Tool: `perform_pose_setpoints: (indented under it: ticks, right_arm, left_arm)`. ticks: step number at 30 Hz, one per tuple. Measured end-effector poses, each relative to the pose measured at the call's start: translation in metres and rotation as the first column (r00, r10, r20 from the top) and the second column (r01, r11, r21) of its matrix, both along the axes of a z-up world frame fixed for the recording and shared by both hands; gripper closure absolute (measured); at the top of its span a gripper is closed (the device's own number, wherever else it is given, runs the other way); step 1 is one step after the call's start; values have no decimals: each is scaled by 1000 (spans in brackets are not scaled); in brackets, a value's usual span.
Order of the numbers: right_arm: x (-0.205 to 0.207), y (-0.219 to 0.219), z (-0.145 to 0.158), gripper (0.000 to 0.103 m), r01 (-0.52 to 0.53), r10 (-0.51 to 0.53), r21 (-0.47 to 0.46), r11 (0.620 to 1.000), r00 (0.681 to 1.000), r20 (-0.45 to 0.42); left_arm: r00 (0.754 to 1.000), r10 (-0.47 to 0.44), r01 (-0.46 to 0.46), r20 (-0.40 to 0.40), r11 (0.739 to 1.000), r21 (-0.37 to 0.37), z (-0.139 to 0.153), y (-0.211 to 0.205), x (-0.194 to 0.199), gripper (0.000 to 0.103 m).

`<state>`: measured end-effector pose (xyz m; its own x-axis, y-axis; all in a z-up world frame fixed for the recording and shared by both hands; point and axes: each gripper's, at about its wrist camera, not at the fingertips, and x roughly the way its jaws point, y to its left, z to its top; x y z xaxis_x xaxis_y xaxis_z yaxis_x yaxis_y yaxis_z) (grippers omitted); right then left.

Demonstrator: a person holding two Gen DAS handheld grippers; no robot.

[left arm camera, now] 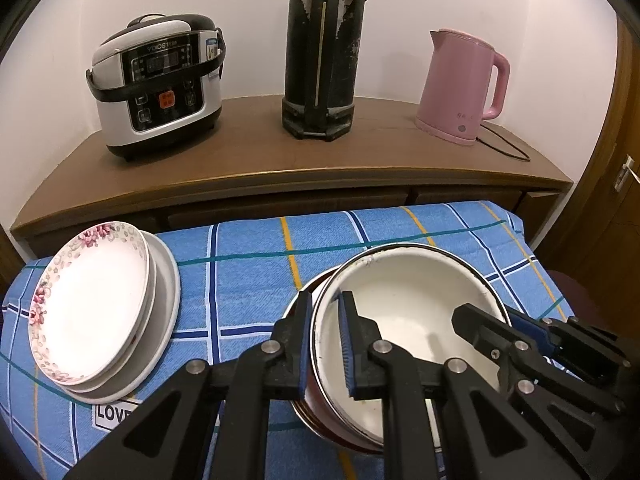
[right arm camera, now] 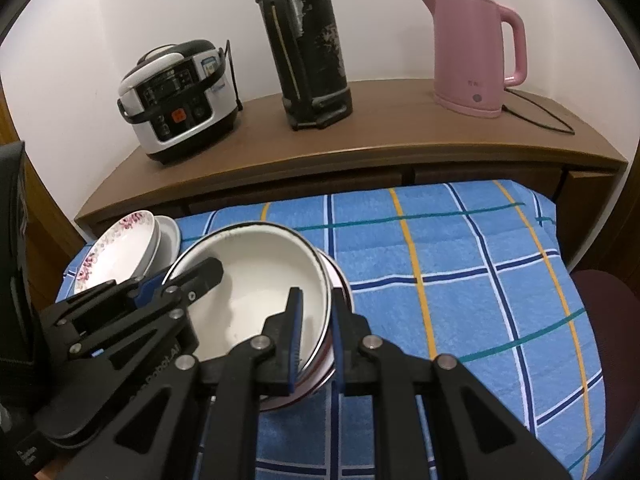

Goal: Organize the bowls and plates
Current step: 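Carry the white enamel bowl over the steel bowl and lower it inside, then open both grippers and release the white enamel bowl in the steel bowl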

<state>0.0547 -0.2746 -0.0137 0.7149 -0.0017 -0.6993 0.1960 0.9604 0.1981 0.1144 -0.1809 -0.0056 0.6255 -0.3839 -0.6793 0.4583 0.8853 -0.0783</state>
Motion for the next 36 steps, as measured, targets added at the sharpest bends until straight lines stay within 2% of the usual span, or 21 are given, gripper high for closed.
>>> perform_pose_setpoints:
  ticks: [6, 12, 25, 32, 36]
  right_arm:
    - [6, 3, -1, 89, -7, 6, -31, 999, 1000, -16]
    - [12, 3, -6, 87, -21, 21, -17, 1000, 999, -32]
    - [11, 1, -9, 87, -6, 7, -4, 1000, 999, 51]
    - [9, 0, -7, 81, -21, 19, 23, 1000, 997, 68]
    - [1, -2, 5, 68, 4, -5, 2, 1000, 993, 116]
  left_arm:
    - [1000, 13, -13, -7, 1000, 4, -2, 1, 2, 88]
    - [999, 31, -31, -15, 1000, 1, -5, 4, 6, 88]
    - [999, 39, -39, 0, 999, -1, -5, 3, 6, 88]
    - [999, 34, -35, -13, 999, -13, -4, 5, 8, 87]
    - [999, 31, -32, -19, 999, -27, -1, 6, 6, 84]
